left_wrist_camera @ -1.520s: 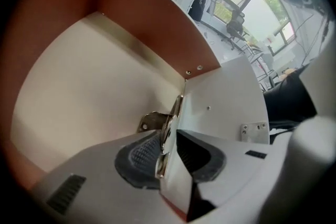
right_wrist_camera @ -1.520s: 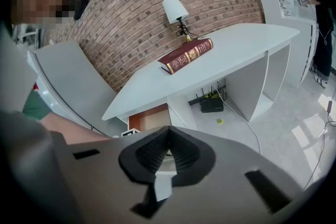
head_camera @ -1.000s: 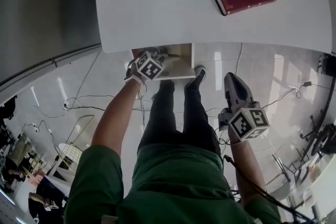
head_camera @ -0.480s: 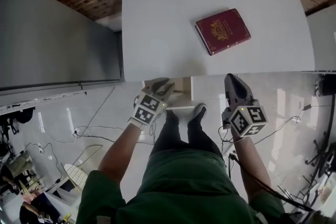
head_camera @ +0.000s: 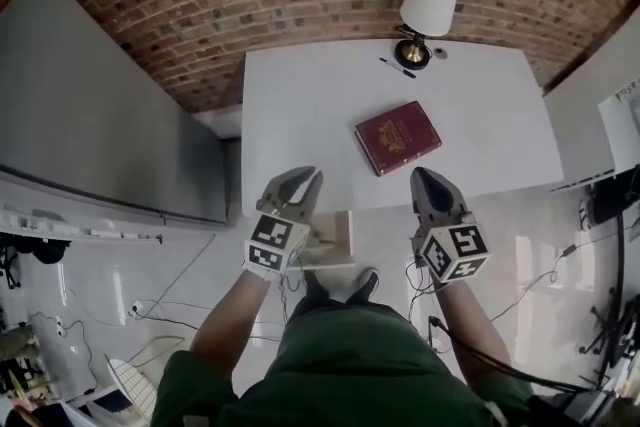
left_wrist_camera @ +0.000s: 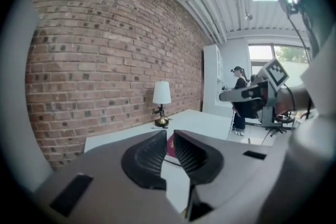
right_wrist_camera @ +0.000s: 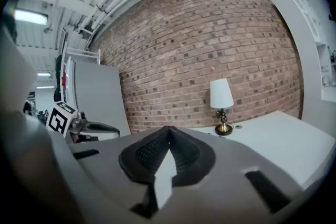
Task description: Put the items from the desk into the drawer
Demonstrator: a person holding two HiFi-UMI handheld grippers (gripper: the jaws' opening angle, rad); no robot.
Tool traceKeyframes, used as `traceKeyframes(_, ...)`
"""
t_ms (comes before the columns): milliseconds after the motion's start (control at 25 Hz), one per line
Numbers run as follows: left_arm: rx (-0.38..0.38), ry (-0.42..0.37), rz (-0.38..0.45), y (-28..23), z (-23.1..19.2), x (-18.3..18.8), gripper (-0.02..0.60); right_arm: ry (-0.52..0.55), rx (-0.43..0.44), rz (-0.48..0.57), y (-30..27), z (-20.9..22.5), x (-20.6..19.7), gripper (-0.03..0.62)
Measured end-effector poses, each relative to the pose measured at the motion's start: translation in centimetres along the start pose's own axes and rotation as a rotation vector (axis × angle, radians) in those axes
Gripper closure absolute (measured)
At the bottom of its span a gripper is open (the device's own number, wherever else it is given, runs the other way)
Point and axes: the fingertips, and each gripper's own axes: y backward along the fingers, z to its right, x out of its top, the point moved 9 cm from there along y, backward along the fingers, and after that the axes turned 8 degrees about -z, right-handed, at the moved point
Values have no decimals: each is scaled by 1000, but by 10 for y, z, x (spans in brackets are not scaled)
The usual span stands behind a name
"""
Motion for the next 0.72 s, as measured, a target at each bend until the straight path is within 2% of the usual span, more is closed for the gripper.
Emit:
traceKeyframes(160,51,-17,147,21,2,56,545,82,-6,103,14,-11,43,591)
traceKeyframes(320,67,-50,268,41,10,106,548,128,9,199,28,-26,80,591)
traceKeyframes(480,79,-101,357,57,18,140,548,153,12,263,38,-34,103,591)
traceKeyframes(720,120,-148,434,83,24,166,548,170,27,377,55,-41,124,591)
